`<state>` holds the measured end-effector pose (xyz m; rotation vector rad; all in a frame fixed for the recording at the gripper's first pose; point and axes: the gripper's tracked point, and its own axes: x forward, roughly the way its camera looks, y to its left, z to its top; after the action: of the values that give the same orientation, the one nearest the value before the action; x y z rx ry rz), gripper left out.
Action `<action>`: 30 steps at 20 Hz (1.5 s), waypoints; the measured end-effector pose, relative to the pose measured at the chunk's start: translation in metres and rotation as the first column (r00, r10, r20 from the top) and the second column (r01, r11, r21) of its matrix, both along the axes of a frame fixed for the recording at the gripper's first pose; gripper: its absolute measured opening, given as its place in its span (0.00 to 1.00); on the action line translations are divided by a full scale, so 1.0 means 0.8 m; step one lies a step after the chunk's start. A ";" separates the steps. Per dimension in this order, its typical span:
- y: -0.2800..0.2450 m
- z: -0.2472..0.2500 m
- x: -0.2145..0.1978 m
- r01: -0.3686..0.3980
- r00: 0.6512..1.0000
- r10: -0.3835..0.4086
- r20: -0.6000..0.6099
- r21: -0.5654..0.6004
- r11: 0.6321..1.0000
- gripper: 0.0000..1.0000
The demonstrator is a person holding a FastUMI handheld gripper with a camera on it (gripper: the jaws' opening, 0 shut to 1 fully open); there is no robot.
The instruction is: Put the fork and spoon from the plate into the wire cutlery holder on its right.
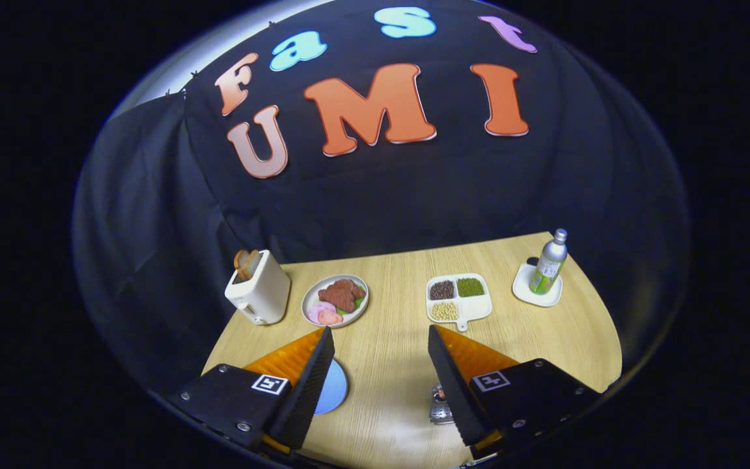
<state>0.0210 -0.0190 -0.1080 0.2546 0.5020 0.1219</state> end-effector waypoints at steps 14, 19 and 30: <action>0.055 0.154 0.008 0.028 0.916 0.013 0.401 -0.096 0.995 0.89; 0.064 0.197 0.009 0.055 0.869 0.000 0.495 -0.096 0.994 0.95; 0.081 0.212 0.011 0.066 0.848 0.007 0.529 -0.118 0.991 0.97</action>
<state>0.0300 0.0461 0.0614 0.0887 -0.0482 0.1220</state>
